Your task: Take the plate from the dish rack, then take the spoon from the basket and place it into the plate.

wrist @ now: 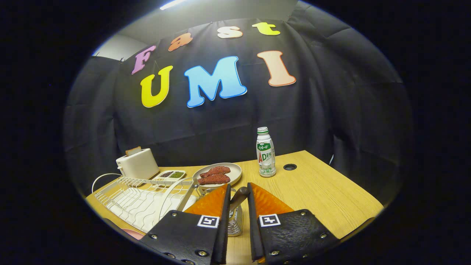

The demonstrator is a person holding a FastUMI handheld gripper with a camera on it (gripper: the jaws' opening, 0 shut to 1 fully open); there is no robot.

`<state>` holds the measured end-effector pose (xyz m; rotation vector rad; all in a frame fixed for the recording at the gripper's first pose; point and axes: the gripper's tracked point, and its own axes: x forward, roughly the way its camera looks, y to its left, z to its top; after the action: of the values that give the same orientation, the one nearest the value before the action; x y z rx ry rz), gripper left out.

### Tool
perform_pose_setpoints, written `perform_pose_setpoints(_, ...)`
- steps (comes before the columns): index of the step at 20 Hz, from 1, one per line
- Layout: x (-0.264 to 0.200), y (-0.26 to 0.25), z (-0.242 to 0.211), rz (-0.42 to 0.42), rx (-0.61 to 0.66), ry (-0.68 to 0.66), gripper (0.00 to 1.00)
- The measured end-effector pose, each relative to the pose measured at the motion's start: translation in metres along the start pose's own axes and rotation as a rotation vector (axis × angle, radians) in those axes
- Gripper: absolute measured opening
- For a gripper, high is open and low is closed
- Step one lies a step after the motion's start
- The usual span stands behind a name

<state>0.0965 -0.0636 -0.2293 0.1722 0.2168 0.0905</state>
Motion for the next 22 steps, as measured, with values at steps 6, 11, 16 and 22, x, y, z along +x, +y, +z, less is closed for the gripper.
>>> perform_pose_setpoints(6, 0.001, 0.032, 0.007, 0.03, 0.048, 0.035, 0.08)
perform_pose_setpoints(11, 0.005, 0.048, 0.017, 0.031, -0.025, 0.033, 0.08)
perform_pose_setpoints(16, 0.003, 0.048, 0.036, 0.006, -0.034, 0.009, 0.08)
perform_pose_setpoints(22, -0.014, 0.047, 0.09, -0.022, -0.067, -0.063, 0.08)
